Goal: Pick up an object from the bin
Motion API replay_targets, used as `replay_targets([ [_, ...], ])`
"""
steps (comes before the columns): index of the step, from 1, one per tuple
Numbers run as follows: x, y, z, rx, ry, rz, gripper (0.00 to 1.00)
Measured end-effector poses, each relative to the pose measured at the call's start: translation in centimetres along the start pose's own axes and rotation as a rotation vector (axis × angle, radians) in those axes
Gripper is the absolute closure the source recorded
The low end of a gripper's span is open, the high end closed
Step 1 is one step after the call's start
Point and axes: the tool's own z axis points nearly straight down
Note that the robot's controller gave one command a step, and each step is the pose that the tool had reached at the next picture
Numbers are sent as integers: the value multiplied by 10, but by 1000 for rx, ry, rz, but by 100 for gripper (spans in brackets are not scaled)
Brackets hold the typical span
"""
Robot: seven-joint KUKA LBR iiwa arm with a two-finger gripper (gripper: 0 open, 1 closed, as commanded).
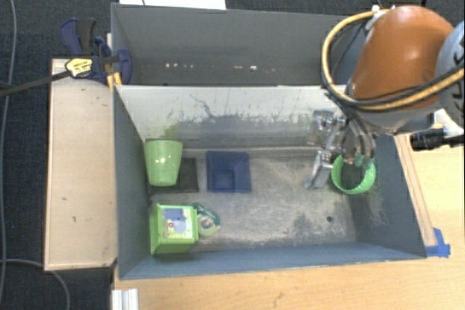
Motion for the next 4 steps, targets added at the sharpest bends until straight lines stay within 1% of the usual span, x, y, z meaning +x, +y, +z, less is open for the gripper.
replay_targets([
  [1,-3,34,-22,-2,4,-153,0],
  [2,-15,41,-8,-4,-9,-361,0],
  [3,-16,42,-17,0,14,-277,0],
  [4,-2,83,-34,-4,-12,-220,0],
])
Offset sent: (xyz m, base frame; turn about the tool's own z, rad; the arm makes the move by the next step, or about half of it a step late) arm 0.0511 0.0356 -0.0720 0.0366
